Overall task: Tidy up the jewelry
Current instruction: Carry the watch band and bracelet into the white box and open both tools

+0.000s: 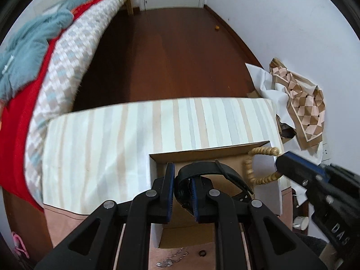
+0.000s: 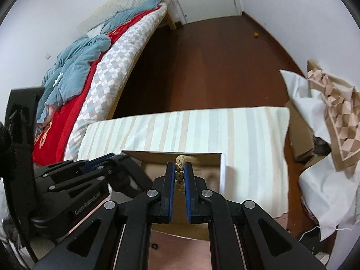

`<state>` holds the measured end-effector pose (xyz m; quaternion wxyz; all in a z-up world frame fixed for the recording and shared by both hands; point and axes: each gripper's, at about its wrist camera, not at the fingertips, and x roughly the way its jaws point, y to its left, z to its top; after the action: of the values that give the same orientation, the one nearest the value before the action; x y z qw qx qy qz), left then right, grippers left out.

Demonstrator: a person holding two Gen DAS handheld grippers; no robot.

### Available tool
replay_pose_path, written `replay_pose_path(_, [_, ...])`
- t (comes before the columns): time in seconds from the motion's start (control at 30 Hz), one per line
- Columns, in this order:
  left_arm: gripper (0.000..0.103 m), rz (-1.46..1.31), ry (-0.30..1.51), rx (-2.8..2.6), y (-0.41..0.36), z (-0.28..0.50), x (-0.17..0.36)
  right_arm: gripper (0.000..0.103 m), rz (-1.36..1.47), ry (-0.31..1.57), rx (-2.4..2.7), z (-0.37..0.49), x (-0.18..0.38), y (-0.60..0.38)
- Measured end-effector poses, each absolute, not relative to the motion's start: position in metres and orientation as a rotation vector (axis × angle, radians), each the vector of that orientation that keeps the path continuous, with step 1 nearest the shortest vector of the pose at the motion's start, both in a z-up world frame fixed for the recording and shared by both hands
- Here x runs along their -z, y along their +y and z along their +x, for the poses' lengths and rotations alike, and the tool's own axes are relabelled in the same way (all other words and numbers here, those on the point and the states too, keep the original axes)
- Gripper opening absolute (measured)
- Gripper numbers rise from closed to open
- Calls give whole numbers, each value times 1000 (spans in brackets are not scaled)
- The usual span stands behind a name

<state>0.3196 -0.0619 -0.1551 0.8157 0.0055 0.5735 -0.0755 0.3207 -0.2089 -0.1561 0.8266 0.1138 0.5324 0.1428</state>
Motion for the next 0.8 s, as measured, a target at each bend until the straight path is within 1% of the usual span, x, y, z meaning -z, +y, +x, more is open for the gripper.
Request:
replay_pose_path(0.13, [17,-26,1264,175,-61,325,162,9,271,1185,-337,325,168,-208])
replay_pose_path(0.2, [23,-28,1273,170,-61,326,163,10,265,1200,-326,325,171,-208])
replay_pose_path(0.23, [35,-25,1274,168,-60,327,163,10,256,1205,-321,324,172,-208])
replay_pose_path(0.27, [56,-23,1271,164,-59,327,162,10,241,1209,-309,323,172,-208])
replay_pose_path(0.3, [67,-23,1268,153,-58,326,161,14,217,1210,-294,320,172,-207])
replay_pose_path(0.33, [74,-20,1257,145,-57,325,159,18,204,1211,-283,319,171,-207])
replay_pose_path(0.4, [74,-16,1245,138,-53,323,156,33,172,1207,-257,315,169,-208])
replay_pose_path(0.43, [75,-15,1245,132,-52,321,154,36,151,1204,-241,312,168,-208])
replay_pose_path(0.47, [76,-12,1243,127,-50,321,154,42,130,1198,-227,310,166,-208])
replay_pose_path(0.5, [79,-3,1233,114,-47,319,152,49,95,1192,-203,307,163,-207])
replay_pose_path(0.53, [86,5,1224,97,-44,317,150,53,74,1188,-184,305,161,-207])
replay_pose_path(0.57, [93,11,1213,79,-40,314,149,64,50,1180,-166,302,159,-206])
replay_pose_path(0.6, [94,21,1200,60,-37,310,147,76,29,1178,-149,299,158,-205])
replay_pose_path(0.63, [95,34,1188,40,-33,306,147,83,0,1180,-119,296,159,-204])
replay_pose_path(0.67, [98,42,1179,24,-30,303,146,92,-14,1178,-104,294,159,-203])
replay_pose_path(0.7, [99,51,1168,6,-27,299,145,94,-23,1179,-91,291,161,-202])
replay_pose_path(0.8, [100,72,1137,-40,-17,285,145,95,-26,1190,-66,285,166,-200])
